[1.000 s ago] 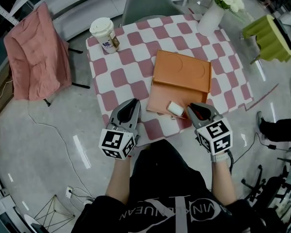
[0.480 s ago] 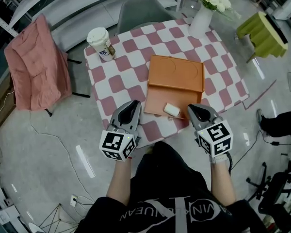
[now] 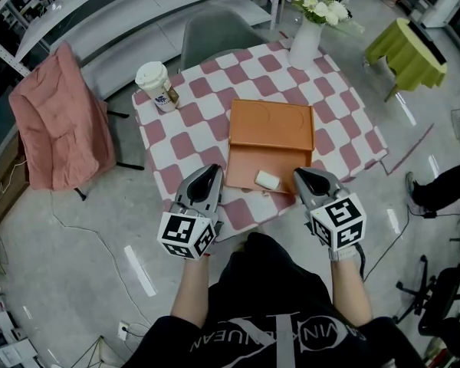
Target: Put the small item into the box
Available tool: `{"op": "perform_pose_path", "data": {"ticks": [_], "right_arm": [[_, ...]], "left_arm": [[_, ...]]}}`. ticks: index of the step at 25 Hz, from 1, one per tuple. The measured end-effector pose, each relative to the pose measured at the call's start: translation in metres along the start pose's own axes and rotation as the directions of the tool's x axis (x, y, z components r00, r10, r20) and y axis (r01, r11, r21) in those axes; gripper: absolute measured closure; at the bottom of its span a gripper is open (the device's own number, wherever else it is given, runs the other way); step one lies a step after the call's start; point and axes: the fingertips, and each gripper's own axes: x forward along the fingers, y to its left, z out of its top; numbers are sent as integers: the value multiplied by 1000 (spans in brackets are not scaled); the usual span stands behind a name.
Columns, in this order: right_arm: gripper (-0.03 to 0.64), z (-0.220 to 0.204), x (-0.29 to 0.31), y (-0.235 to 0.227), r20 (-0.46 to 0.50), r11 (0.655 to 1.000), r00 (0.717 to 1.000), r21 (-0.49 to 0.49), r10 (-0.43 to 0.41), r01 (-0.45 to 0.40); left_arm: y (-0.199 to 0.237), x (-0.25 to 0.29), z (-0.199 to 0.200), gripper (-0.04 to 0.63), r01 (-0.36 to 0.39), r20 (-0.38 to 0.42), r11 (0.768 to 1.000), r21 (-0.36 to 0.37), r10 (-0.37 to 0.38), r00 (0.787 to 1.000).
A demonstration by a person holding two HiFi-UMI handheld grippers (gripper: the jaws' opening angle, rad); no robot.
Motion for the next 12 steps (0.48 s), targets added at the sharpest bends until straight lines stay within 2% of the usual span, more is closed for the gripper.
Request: {"op": "perform_pose_path", "data": {"ticks": [12], "right_arm": [[611, 27, -15, -9, 100, 998, 993, -22, -59, 61]], "left_arm": [[-6, 1, 27, 566, 20, 43, 1000, 23, -21, 999]]}}
